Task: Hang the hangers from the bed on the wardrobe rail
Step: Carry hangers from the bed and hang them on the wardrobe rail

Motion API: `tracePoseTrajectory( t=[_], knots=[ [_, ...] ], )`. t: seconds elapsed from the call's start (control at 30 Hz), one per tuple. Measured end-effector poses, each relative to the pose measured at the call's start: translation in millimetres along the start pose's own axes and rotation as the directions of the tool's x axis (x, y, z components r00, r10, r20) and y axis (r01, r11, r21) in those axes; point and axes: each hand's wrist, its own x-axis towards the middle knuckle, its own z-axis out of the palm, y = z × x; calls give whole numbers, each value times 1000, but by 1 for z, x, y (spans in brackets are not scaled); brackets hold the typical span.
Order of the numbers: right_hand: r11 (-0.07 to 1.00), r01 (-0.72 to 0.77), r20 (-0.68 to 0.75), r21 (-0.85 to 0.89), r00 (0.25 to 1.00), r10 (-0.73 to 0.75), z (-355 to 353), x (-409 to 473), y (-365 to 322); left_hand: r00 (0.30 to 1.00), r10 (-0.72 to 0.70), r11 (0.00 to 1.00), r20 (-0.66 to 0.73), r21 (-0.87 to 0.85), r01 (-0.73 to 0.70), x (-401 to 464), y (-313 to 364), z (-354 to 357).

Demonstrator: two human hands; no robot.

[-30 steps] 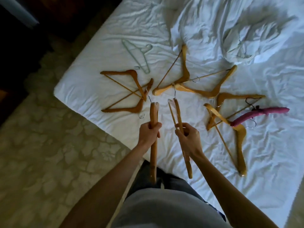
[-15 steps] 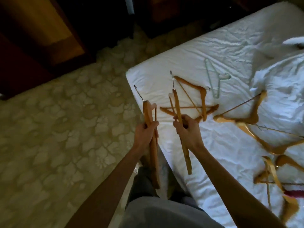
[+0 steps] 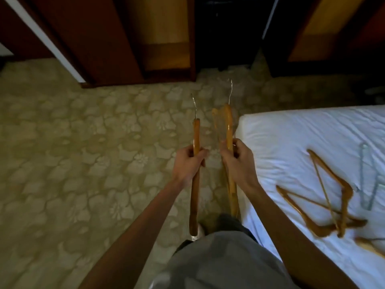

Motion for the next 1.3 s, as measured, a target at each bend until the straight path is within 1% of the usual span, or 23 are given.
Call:
tracePoseTrajectory(
  t=[0.13,0.27,0.37,0.47,0.57,0.67,0.87,1.03,1.13,1.2,1.3],
  knots=[
    [1000,21,104,-16,994,-19,55,58,-31,998,7,999,-59,-40,-10,63,12,-49],
    [998,23,157,-56,987,-13,105,133,-59,996,30,996,-82,-82,-36,140,32,-88],
    [998,51,160,-45,986,-43,142,200,-86,994,39,997,-106,-65,-46,212,54,-114],
    [995,72,173,-66,983,-60,179,275,-121,989,41,998,-145,-38,-47,289,90,-142],
    [998,70,184,-2,981,-69,213,342,-160,984,42,998,-173,-46,-51,352,129,-172],
    [998,63,200,17,978,-65,243,402,-196,978,64,995,-199,-65,-78,407,164,-200],
    [995,95,209,-28,974,-87,296,503,-252,962,92,991,-258,-72,-115,515,210,-252],
    [994,106,178,-34,979,-98,346,591,-297,956,153,985,-251,-41,-168,617,244,-292],
    [992,123,134,18,983,-124,380,653,-325,952,197,976,-234,-40,-212,685,272,-321],
    [989,144,110,41,983,-148,399,689,-350,953,231,965,-194,-83,-251,724,297,-339],
    [989,138,62,52,988,-141,426,742,-389,956,274,954,-104,-98,-284,786,338,-367]
  ],
)
